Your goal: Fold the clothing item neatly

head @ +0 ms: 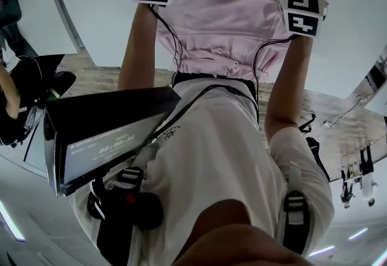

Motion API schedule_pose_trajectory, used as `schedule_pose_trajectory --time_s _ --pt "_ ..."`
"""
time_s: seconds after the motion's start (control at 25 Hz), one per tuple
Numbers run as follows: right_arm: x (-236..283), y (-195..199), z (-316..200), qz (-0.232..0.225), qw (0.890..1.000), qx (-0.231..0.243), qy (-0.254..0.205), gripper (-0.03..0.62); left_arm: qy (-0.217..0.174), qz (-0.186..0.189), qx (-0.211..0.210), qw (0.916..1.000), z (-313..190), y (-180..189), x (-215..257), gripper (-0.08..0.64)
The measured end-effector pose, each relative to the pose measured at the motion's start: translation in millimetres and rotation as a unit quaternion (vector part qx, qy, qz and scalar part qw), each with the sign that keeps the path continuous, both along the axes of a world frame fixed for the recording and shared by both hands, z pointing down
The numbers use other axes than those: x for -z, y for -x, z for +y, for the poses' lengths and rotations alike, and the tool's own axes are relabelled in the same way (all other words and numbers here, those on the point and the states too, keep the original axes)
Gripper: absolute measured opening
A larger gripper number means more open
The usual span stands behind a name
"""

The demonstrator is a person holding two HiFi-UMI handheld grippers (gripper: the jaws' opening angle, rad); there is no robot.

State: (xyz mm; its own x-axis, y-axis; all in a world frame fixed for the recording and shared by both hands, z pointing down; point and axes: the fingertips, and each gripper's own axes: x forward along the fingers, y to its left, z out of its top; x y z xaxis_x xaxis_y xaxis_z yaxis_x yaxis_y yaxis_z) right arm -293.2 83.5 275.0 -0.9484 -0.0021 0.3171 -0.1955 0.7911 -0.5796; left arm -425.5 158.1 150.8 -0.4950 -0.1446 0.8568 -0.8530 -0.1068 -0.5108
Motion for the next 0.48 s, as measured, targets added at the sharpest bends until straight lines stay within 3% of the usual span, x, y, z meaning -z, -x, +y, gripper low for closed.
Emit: schedule_pose_trajectory --time_s 0.48 --pt "33 -42 12 -0.075 0.994 -0.057 -0.057 0.028 -0.052 -0.032 -0.091 0.9940 -4 -42 31 0.015"
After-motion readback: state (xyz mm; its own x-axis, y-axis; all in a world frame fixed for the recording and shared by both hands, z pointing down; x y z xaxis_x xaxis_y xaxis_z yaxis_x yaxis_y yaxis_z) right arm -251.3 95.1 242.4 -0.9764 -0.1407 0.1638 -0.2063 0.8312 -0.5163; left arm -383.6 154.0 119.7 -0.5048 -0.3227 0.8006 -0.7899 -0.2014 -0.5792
